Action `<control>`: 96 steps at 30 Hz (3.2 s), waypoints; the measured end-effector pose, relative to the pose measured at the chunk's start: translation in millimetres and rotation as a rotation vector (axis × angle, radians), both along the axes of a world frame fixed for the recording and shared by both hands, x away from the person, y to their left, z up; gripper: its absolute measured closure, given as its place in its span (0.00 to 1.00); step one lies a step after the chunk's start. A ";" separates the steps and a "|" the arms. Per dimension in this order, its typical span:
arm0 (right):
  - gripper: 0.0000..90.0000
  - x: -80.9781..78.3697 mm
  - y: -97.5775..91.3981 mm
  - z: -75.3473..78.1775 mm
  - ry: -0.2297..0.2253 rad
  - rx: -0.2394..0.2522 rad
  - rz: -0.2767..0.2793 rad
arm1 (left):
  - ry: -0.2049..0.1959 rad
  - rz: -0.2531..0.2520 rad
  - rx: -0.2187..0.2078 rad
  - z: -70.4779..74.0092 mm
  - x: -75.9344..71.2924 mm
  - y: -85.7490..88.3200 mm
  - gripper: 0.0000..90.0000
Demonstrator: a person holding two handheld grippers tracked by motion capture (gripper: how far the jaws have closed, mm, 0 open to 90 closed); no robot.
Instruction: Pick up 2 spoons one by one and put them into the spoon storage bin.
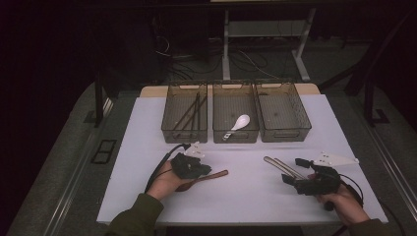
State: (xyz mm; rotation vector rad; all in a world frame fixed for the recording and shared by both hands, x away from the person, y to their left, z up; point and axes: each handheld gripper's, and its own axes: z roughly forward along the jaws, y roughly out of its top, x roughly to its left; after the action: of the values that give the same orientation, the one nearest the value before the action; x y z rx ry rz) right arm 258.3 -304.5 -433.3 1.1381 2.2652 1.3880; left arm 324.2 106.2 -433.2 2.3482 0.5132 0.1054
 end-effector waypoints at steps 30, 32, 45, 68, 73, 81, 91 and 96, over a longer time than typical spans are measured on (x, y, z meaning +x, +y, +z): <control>0.17 -0.7 0.4 0.4 -0.004 -0.001 -0.002 | -0.012 0.184 -0.114 5.0 -41.4 78.8 0.34; 0.17 -0.5 0.5 0.2 -0.005 -0.002 -0.002 | -0.003 0.200 -0.122 1.6 -43.6 80.5 0.34; 0.17 -0.6 0.7 0.2 -0.004 -0.003 0.000 | 0.028 0.163 -0.066 -7.5 -43.0 76.3 0.39; 0.17 -0.6 0.5 0.4 -0.005 0.000 -0.001 | 0.032 0.053 -0.001 -8.5 -48.2 68.7 0.65; 0.17 -0.6 0.5 0.4 -0.005 -0.002 -0.001 | 0.037 0.023 0.005 -8.0 -50.2 65.9 0.74; 0.17 -0.5 0.5 0.3 -0.003 -0.001 -0.001 | 0.002 0.003 0.057 -5.7 -52.8 61.9 0.83; 0.17 -0.4 0.6 0.3 -0.001 0.000 0.002 | -0.005 0.002 0.076 -4.5 -53.0 60.1 0.86; 0.17 -0.4 0.6 0.4 -0.004 0.000 0.000 | -0.010 0.018 0.073 -3.4 -52.2 60.1 0.87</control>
State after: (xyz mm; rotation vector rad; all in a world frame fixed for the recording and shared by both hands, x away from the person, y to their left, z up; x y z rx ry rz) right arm 258.0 -303.9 -432.8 1.1341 2.2622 1.3896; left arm 272.0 166.3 -436.6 2.4132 0.5342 0.1471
